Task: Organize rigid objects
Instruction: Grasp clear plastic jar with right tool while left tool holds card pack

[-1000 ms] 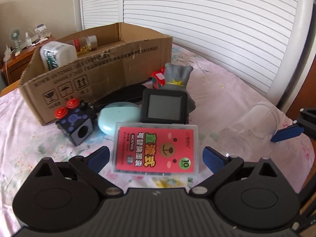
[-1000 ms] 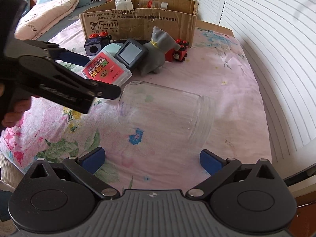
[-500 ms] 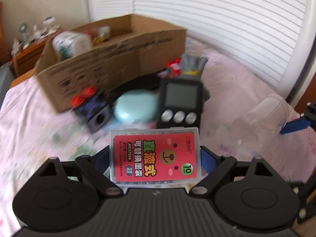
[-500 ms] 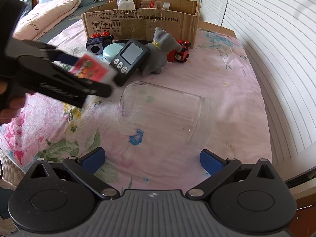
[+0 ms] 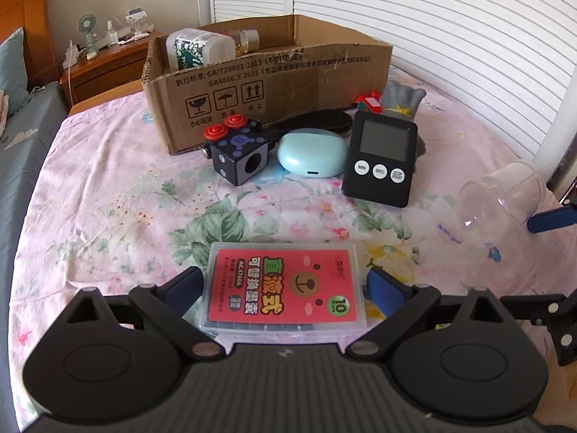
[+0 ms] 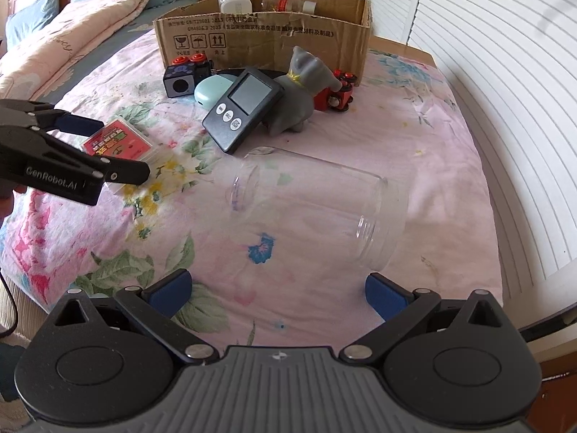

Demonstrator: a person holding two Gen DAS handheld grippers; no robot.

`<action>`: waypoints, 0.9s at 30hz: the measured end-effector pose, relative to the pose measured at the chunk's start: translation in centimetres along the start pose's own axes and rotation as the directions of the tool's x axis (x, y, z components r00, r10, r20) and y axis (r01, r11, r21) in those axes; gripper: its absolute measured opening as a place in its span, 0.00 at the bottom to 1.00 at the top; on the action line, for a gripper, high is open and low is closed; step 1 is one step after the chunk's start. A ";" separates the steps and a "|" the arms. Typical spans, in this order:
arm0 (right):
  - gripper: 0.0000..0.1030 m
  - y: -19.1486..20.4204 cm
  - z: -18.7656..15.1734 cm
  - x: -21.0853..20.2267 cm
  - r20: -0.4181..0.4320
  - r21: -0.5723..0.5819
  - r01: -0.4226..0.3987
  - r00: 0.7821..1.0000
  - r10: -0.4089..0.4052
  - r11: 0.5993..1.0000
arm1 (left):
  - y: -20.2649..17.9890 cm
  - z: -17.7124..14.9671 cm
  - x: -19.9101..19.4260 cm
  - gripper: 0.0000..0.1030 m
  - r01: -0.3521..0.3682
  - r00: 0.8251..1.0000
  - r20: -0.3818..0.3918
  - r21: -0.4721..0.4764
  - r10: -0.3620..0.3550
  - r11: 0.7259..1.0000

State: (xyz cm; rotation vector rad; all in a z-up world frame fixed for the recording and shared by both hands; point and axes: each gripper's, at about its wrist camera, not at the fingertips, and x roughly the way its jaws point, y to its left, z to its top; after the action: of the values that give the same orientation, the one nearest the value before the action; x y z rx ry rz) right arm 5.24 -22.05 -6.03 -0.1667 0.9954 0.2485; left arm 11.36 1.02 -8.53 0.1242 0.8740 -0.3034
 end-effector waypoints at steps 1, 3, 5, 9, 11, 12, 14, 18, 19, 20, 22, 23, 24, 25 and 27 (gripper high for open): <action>1.00 0.1 0.0 0.0 -0.001 0.003 0.003 1.000 -0.003 1.000 | 0.0 0.0 0.0 0.95 0.003 1.000 0.003 0.002 -0.003 1.000; 1.00 0.1 0.2 0.1 -0.009 0.011 0.006 1.000 -0.006 1.000 | 0.0 -0.2 -0.1 0.96 0.011 1.000 0.011 0.011 -0.011 1.000; 1.00 0.2 0.4 0.2 -0.022 0.024 0.013 1.000 -0.013 1.000 | 0.0 -0.3 -0.1 0.96 0.016 1.000 0.019 0.018 -0.017 1.000; 1.00 0.4 0.9 0.1 -0.049 0.047 0.049 0.998 -0.046 0.998 | 0.1 -0.4 -0.1 0.96 0.029 0.999 0.028 0.033 -0.030 0.999; 1.00 0.6 1.2 -0.3 -0.037 0.044 0.086 0.996 -0.085 0.995 | 0.2 -0.5 -0.1 0.97 0.034 0.999 0.030 0.039 -0.035 0.999; 1.00 0.5 1.4 -0.6 -0.029 0.050 0.100 0.995 -0.099 0.994 | 0.2 -0.5 -0.1 0.97 0.037 0.999 0.031 0.042 -0.038 0.998; 1.00 0.2 2.0 -0.9 -0.017 0.077 0.114 0.993 -0.113 0.991 | 0.3 -0.5 -0.1 0.97 0.042 0.999 0.032 0.048 -0.044 0.998; 1.00 -0.2 3.4 -0.8 -0.011 0.121 0.130 0.992 -0.129 0.984 | 0.5 -0.6 -0.1 0.97 0.046 0.998 0.035 0.054 -0.048 0.997; 1.00 -0.2 3.7 -0.6 -0.012 0.127 0.130 0.991 -0.130 0.983 | 0.5 -0.6 -0.1 0.97 0.047 0.998 0.034 0.052 -0.049 0.998; 1.00 -0.2 4.0 -0.4 -0.015 0.135 0.134 0.991 -0.133 0.982 | 0.5 -0.5 -0.1 0.97 0.048 0.998 0.033 0.049 -0.049 0.998; 1.00 -0.2 4.6 0.1 -0.018 0.152 0.150 0.989 -0.149 0.977 | 0.6 -0.5 -0.2 0.97 0.047 0.998 0.031 0.041 -0.048 0.998; 1.00 -0.3 4.8 0.3 -0.020 0.157 0.156 0.988 -0.155 0.975 | 0.7 -0.5 -0.2 0.97 0.047 0.998 0.030 0.039 -0.048 0.998; 1.00 -0.3 5.0 0.4 -0.020 0.160 0.160 0.987 -0.159 0.974 | 0.7 -0.5 -0.2 0.97 0.045 0.998 0.030 0.036 -0.046 0.998; 1.00 -0.4 5.1 0.6 -0.020 0.164 0.158 0.987 -0.157 0.974 | 0.7 -0.5 -0.1 0.97 0.042 0.999 0.029 0.034 -0.043 0.999; 0.98 -0.5 5.2 0.7 -0.026 0.169 0.160 0.987 -0.158 0.973 | 0.7 -0.4 -0.1 0.97 0.037 0.999 0.027 0.032 -0.037 0.999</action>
State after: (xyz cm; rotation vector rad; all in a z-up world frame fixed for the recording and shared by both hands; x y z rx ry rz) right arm 9.92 -21.13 -3.78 -0.0915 1.0053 0.0153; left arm 11.16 1.78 -8.72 0.1332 0.8454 -0.3529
